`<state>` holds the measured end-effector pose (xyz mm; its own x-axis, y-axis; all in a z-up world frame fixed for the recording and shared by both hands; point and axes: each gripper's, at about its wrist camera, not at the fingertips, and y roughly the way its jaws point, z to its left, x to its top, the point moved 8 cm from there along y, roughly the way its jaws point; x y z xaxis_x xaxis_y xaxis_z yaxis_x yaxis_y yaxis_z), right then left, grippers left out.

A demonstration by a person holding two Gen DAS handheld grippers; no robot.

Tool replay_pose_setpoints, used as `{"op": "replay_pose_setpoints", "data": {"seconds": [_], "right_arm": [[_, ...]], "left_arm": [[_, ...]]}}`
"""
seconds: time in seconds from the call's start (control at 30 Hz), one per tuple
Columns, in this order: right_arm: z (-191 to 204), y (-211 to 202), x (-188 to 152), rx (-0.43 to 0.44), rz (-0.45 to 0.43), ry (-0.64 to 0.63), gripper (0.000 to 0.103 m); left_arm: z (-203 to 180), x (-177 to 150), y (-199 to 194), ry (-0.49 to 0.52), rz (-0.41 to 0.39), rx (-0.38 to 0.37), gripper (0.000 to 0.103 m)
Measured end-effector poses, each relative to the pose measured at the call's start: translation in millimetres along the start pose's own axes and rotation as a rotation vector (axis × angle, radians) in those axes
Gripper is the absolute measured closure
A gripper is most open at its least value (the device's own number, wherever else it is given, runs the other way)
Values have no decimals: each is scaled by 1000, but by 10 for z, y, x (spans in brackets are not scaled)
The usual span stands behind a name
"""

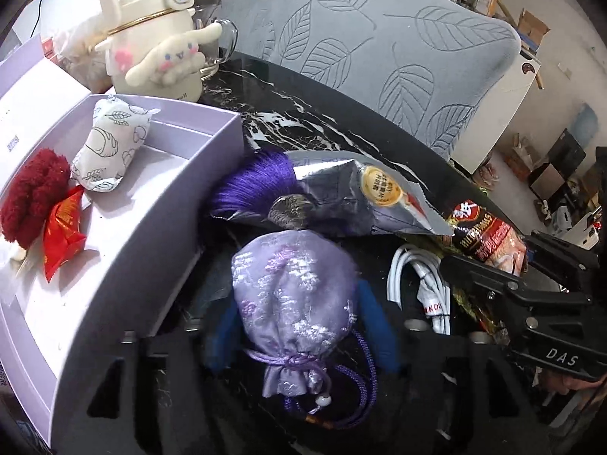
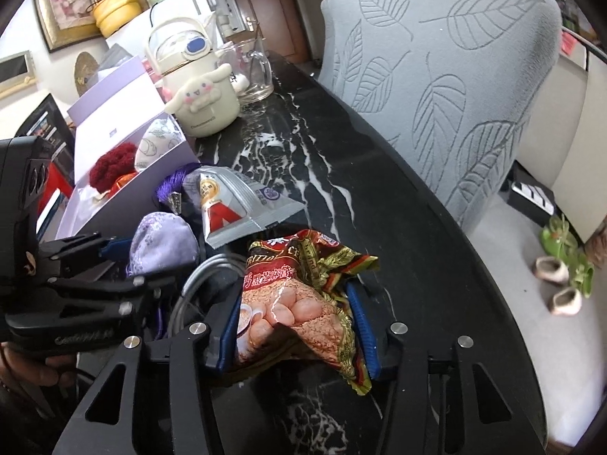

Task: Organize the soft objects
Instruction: 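Grasp the lavender sachet with the left tool while the right tool grasps the printed snack bag, then lift the lavender sachet with the left tool while the right tool lifts the snack bag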

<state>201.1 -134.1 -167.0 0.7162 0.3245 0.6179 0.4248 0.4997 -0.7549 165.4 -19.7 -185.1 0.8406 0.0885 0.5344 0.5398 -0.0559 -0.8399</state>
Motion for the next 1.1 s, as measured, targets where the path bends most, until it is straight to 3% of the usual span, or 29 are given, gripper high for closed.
{"op": "replay_pose_setpoints", "data": {"seconds": [0.6, 1.1], "right_arm": [[89, -438, -331, -20, -53, -30, 57], [243, -670, -816, -28, -14, -44, 57]], "left_arm": [[-75, -353, -369, -44, -7, 25, 55], [-245, -840, -692, -24, 16, 1, 55]]}}
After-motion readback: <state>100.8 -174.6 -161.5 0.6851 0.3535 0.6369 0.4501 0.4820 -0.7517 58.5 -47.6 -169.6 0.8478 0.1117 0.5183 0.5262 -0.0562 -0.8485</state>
